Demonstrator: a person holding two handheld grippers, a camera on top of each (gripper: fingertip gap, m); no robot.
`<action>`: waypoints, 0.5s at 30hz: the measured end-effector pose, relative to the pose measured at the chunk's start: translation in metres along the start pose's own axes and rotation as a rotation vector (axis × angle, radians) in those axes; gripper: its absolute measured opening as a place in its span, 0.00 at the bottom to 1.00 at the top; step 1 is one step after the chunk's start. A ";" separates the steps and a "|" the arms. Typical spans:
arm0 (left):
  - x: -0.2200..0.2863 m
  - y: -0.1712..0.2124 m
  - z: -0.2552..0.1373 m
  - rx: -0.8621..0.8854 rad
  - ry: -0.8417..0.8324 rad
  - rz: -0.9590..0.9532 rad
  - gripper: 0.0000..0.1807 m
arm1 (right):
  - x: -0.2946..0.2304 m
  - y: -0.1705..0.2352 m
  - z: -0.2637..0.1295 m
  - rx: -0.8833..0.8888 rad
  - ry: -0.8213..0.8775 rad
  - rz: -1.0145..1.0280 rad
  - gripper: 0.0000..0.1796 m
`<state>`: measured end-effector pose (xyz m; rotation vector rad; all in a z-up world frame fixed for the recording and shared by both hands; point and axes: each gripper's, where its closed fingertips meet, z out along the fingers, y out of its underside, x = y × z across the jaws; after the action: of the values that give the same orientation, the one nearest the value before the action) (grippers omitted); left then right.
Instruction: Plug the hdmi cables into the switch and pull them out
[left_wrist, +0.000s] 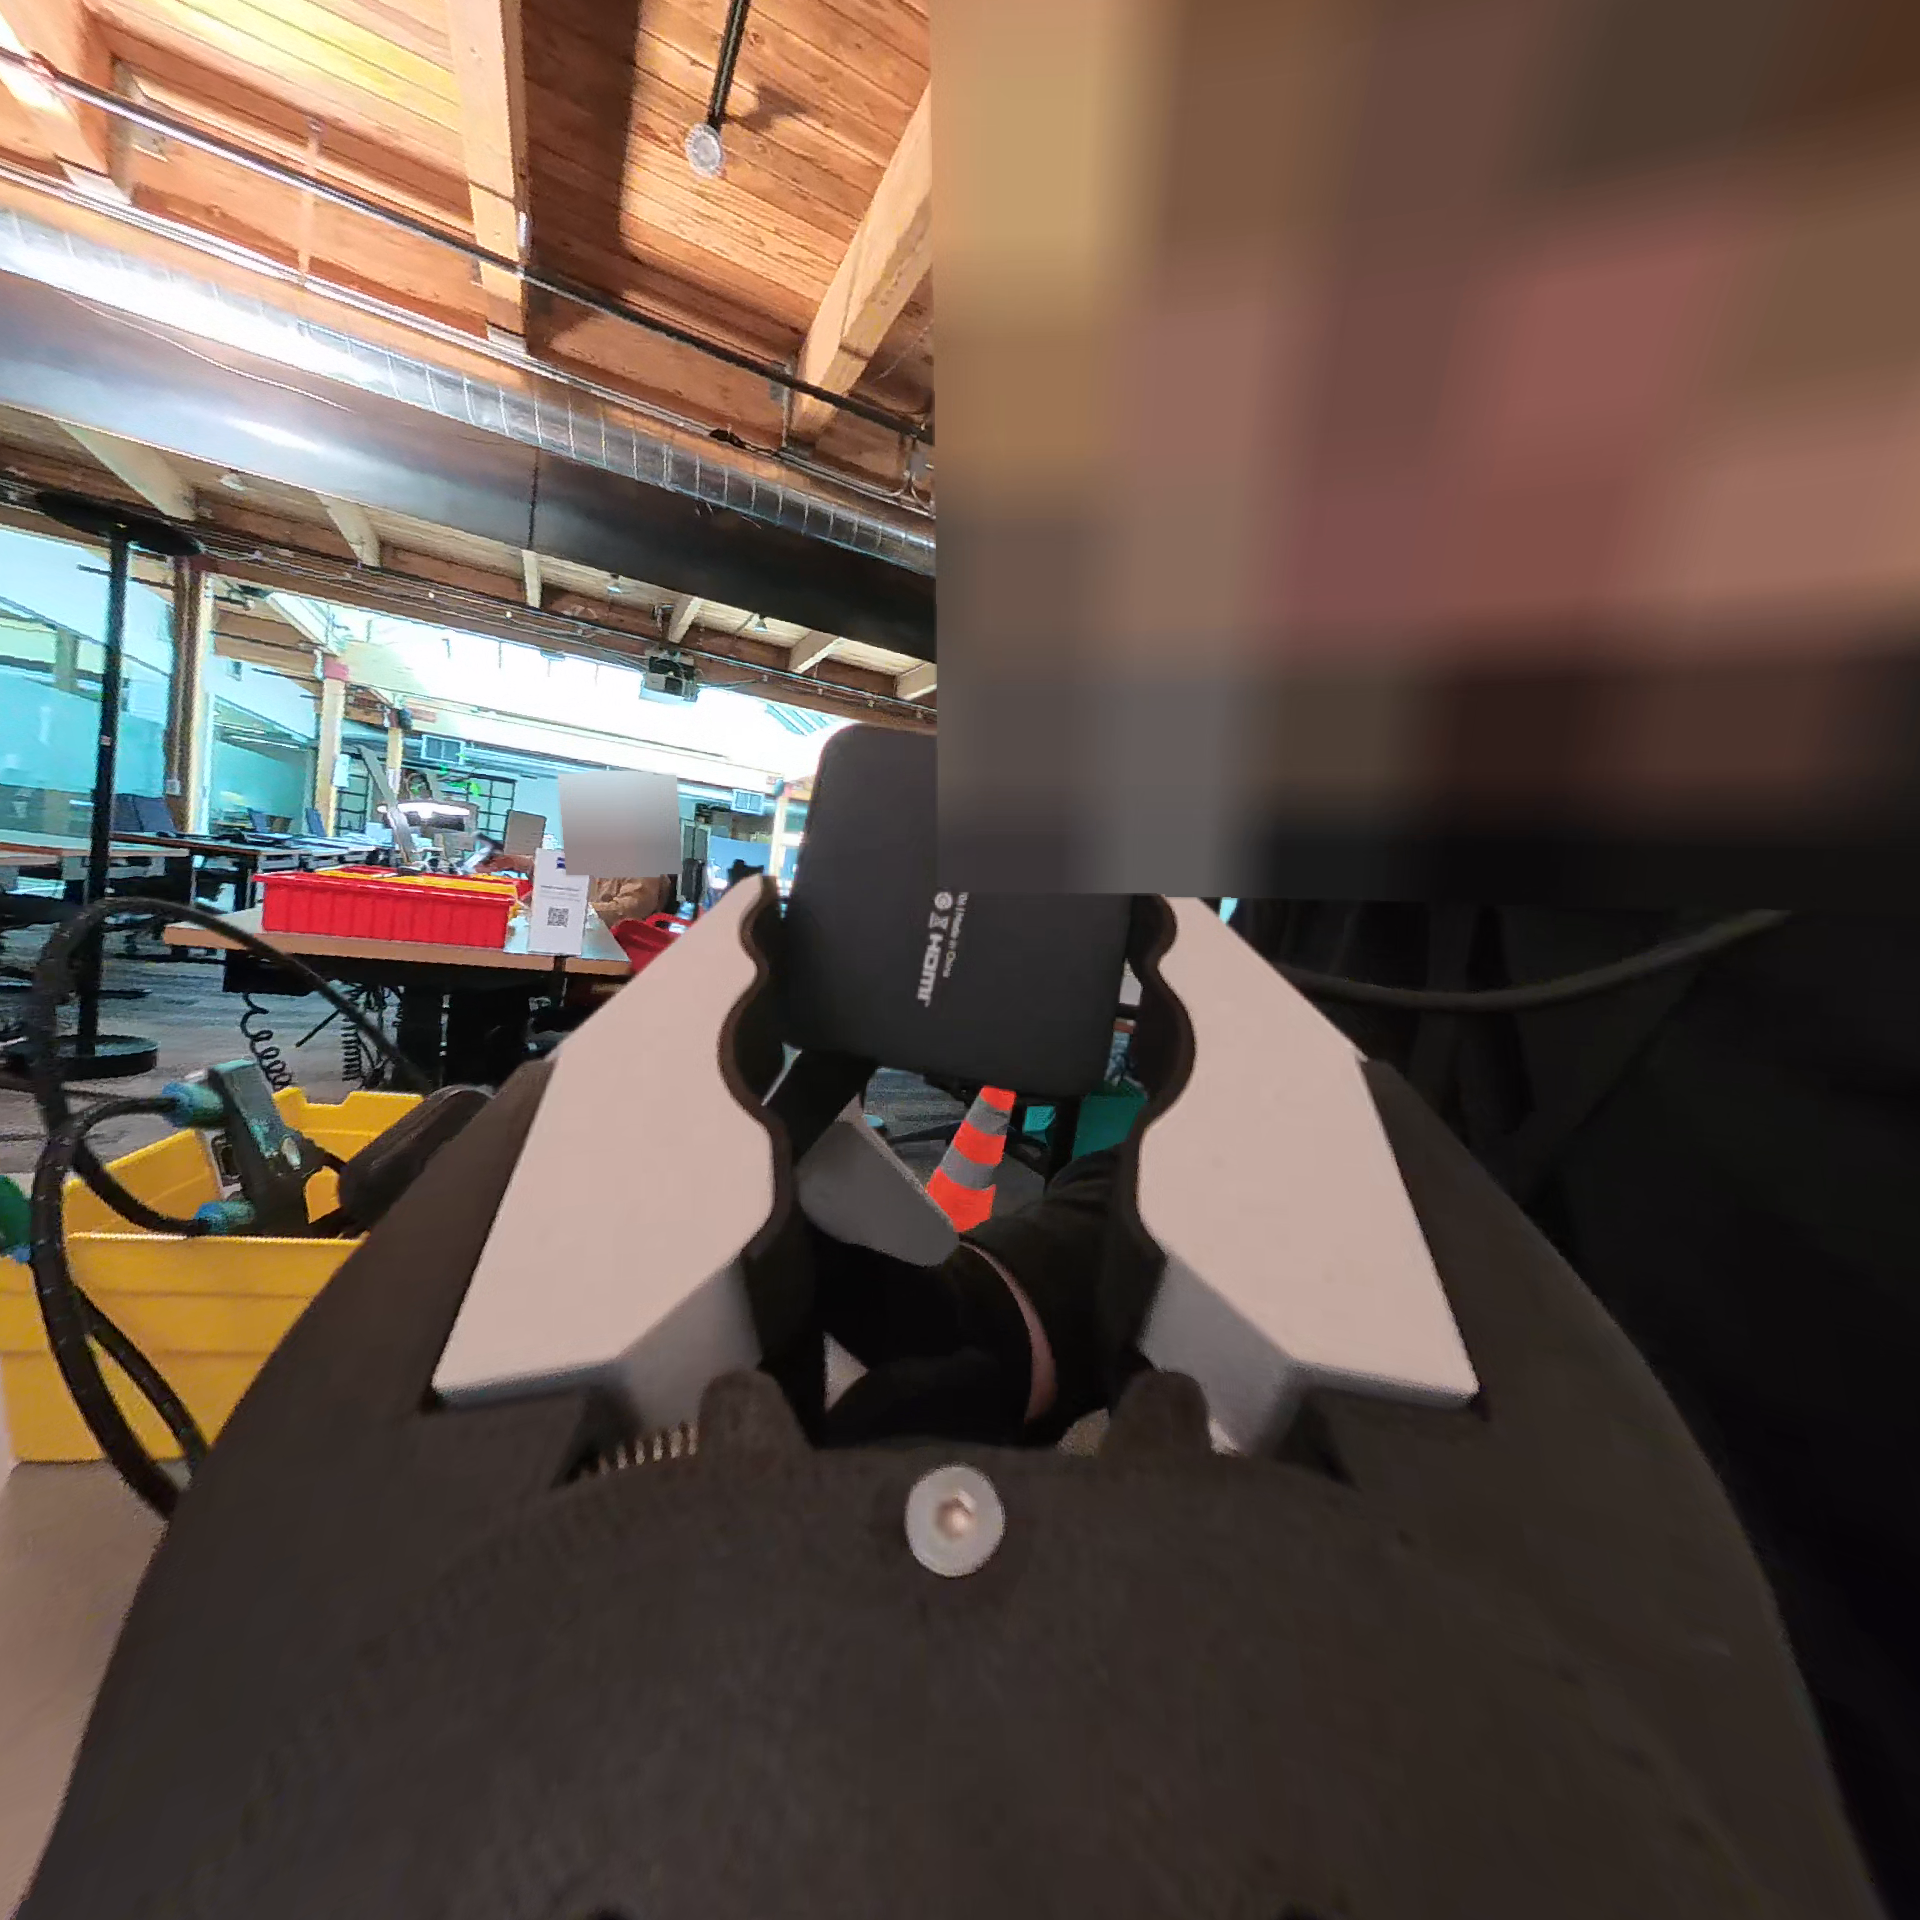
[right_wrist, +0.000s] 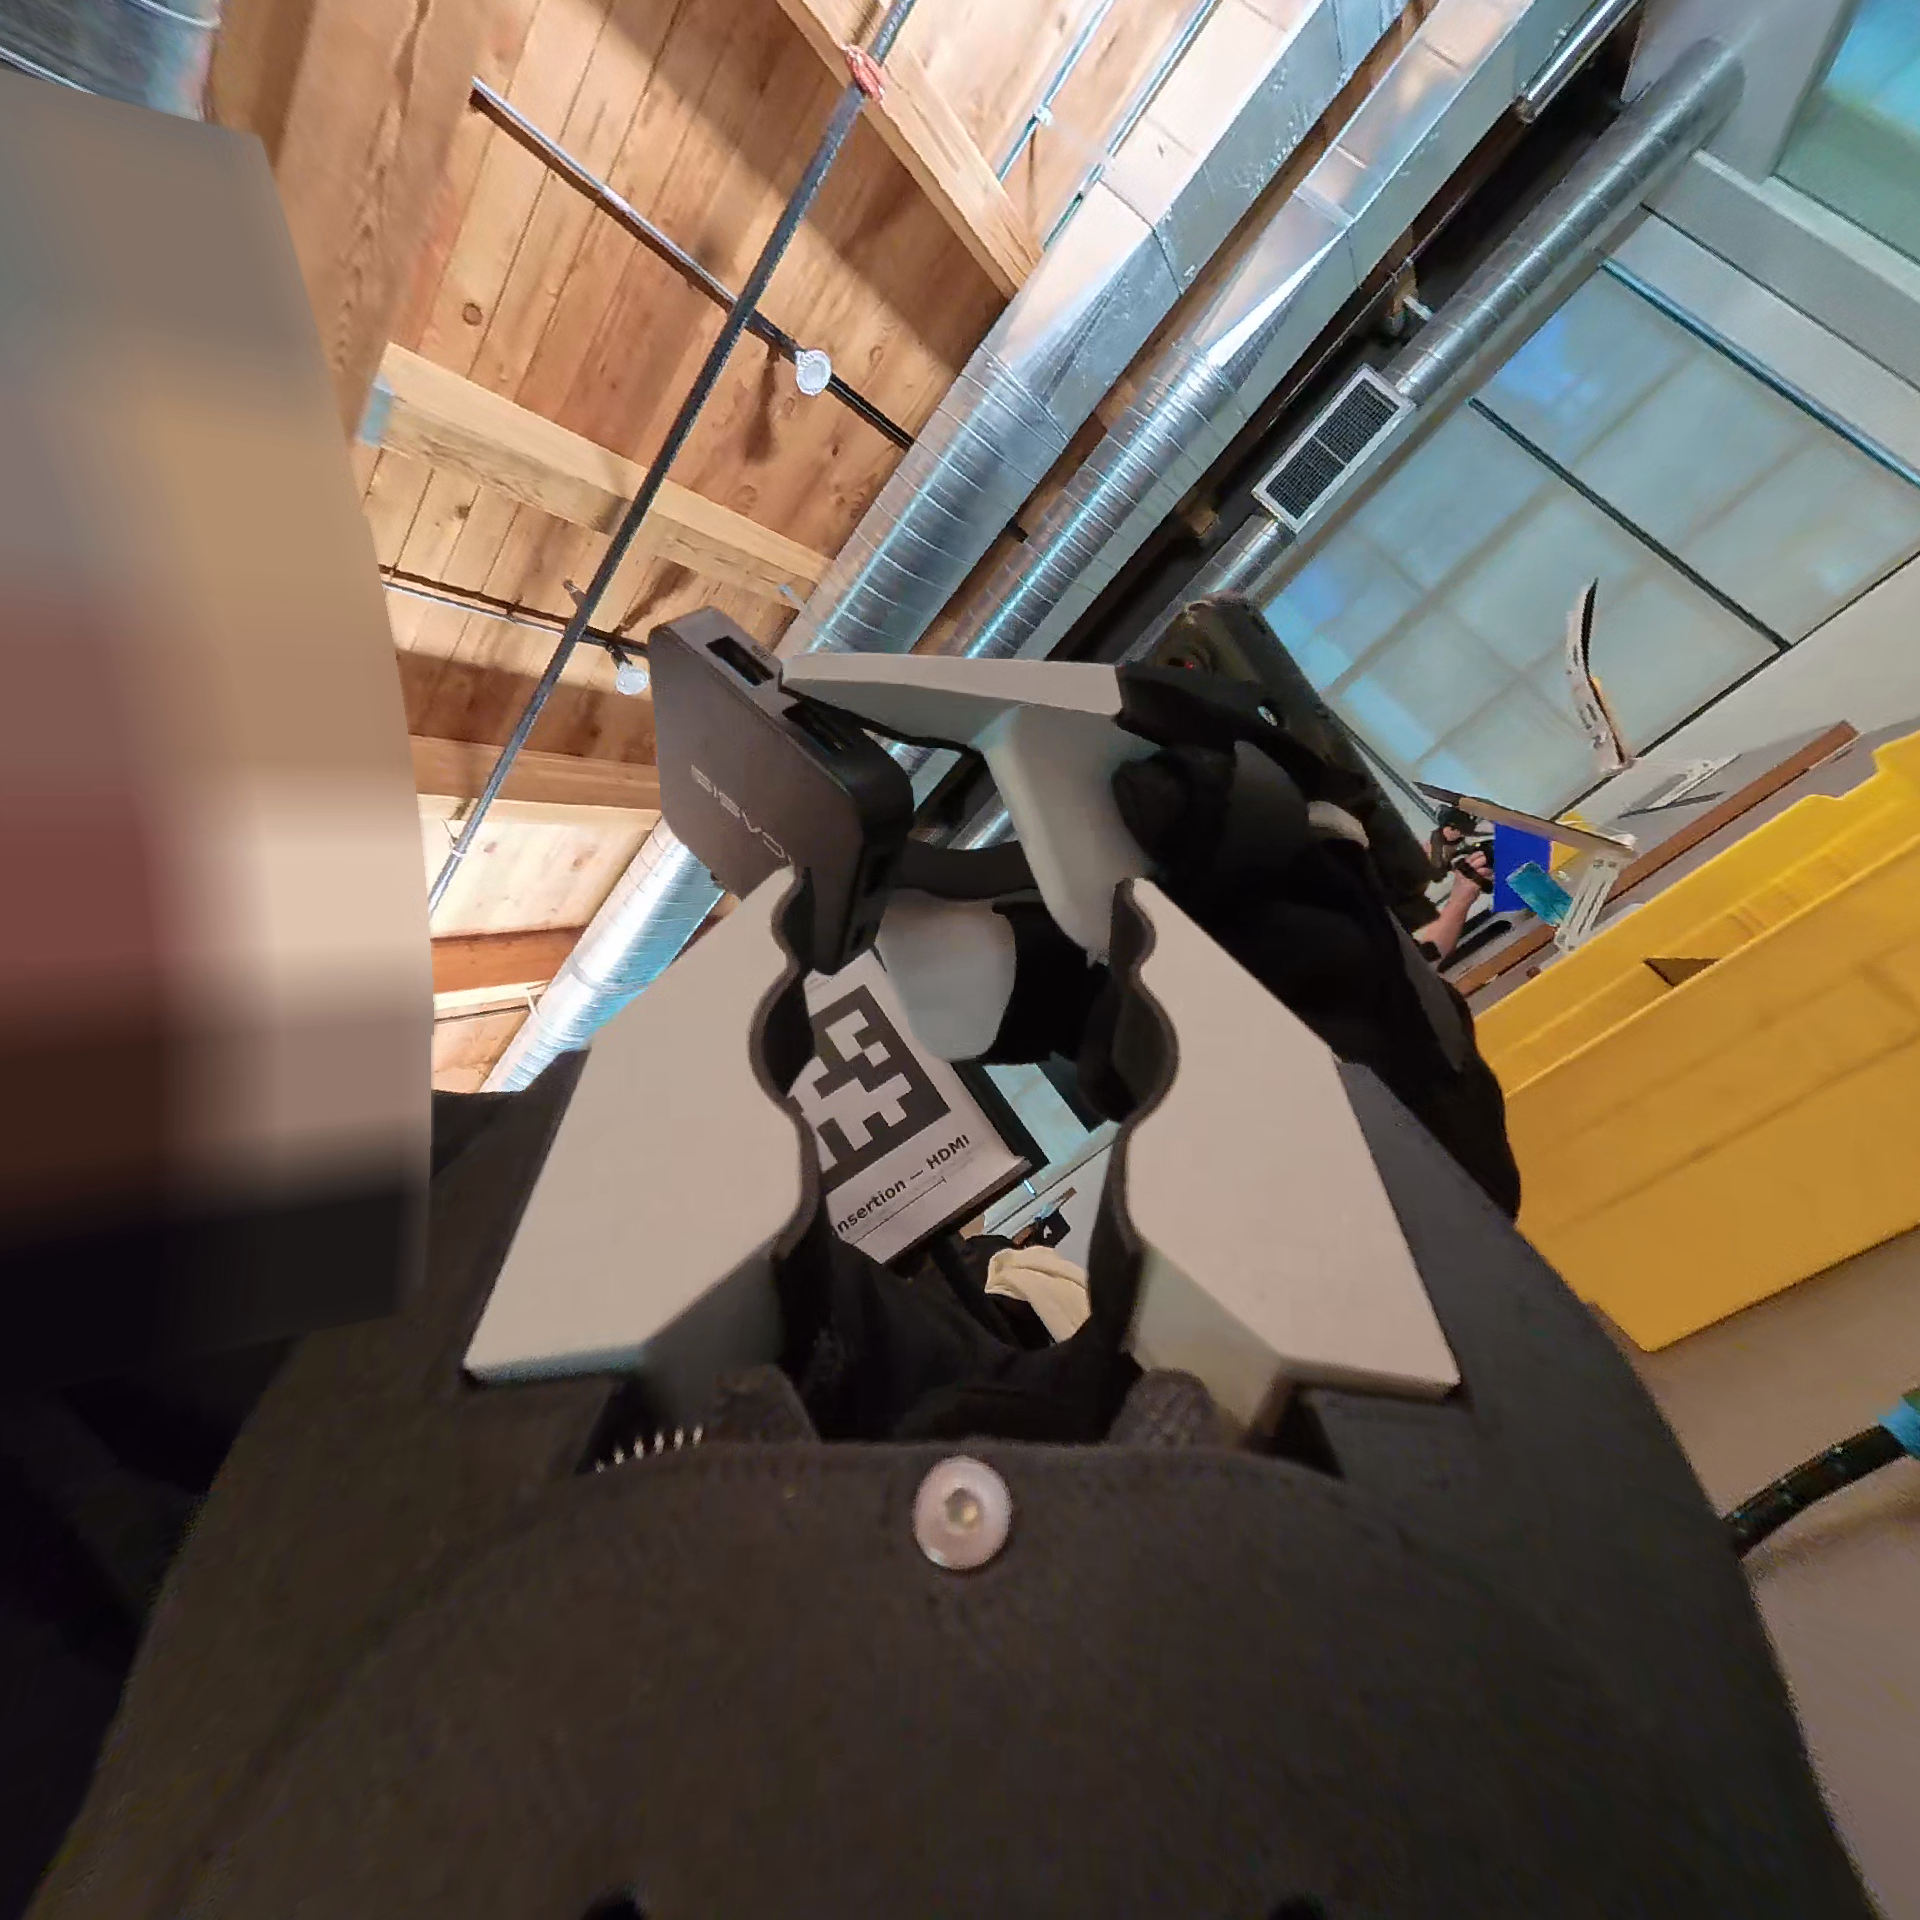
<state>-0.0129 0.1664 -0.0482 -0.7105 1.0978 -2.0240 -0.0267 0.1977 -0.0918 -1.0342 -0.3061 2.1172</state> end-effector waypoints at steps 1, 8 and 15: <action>0.001 0.000 0.001 0.002 0.011 -0.003 0.36 | 0.000 0.001 0.000 -0.008 -0.002 -0.002 0.29; -0.001 -0.016 -0.007 0.107 0.018 -0.025 0.36 | -0.003 0.011 -0.006 -0.046 -0.023 -0.021 0.22; -0.007 0.002 0.001 0.052 0.000 -0.026 0.36 | -0.010 0.020 0.008 -0.038 -0.061 -0.010 0.26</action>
<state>-0.0071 0.1712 -0.0499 -0.7016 1.0373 -2.0663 -0.0396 0.1781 -0.0906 -0.9894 -0.3821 2.1437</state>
